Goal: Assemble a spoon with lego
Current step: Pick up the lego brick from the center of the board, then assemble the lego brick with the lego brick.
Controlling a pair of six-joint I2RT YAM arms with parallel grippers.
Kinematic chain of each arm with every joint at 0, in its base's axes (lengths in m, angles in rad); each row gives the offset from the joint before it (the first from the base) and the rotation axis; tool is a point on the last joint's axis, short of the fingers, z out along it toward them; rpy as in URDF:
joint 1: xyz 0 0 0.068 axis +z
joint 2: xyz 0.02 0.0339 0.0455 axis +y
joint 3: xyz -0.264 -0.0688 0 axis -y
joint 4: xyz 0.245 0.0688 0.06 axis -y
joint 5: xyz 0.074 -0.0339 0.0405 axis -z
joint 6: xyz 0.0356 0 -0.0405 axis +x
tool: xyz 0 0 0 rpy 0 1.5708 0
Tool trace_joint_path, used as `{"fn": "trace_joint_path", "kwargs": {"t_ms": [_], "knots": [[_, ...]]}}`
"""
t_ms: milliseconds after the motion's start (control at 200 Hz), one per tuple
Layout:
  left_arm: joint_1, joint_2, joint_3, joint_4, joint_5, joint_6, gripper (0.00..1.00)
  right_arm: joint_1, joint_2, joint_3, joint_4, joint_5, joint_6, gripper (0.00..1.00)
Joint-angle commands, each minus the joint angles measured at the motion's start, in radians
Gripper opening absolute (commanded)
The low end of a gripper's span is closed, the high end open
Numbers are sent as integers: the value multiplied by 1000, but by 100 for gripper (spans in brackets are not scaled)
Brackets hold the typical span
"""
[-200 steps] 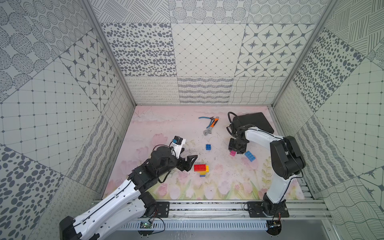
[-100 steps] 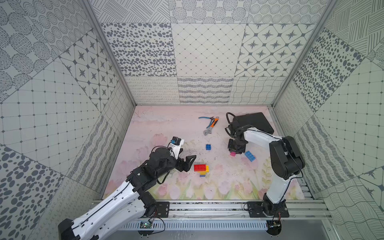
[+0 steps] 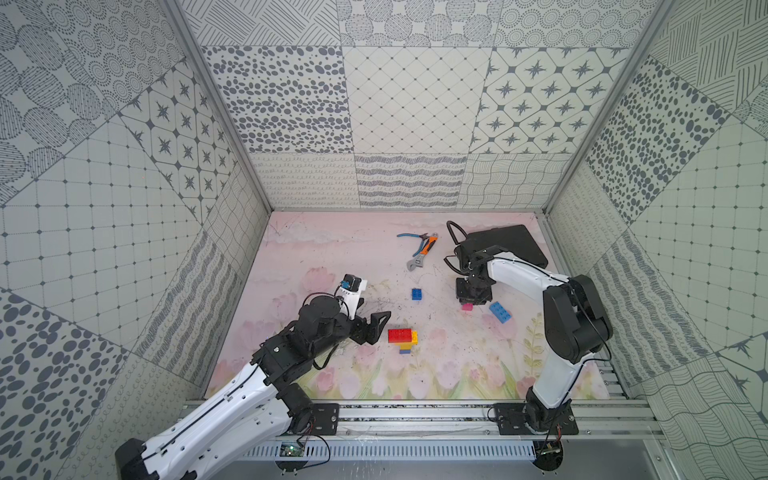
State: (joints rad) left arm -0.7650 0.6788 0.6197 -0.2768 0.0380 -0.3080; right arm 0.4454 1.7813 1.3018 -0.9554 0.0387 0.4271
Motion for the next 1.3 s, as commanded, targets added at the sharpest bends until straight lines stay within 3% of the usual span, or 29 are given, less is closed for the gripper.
{"fn": "trace_joint_path", "kwargs": {"t_ms": [0,175,375,700,1126,1296], "knots": [[-4,4,2,8,19,-14,94,56,-129,87,-70,-24,-276,16],[-5,46,8,7,57,-33,92,200,-247,90,-90,-147,-574,22],[-8,82,-3,-23,71,-105,82,281,-298,97,-113,-229,-756,14],[-14,28,-94,17,86,-217,79,405,-253,154,-179,-202,-886,11],[-51,17,-140,73,76,-239,78,491,-126,238,-267,-157,-901,10],[-75,18,-154,78,55,-240,73,518,-96,258,-281,-137,-907,10]]}}
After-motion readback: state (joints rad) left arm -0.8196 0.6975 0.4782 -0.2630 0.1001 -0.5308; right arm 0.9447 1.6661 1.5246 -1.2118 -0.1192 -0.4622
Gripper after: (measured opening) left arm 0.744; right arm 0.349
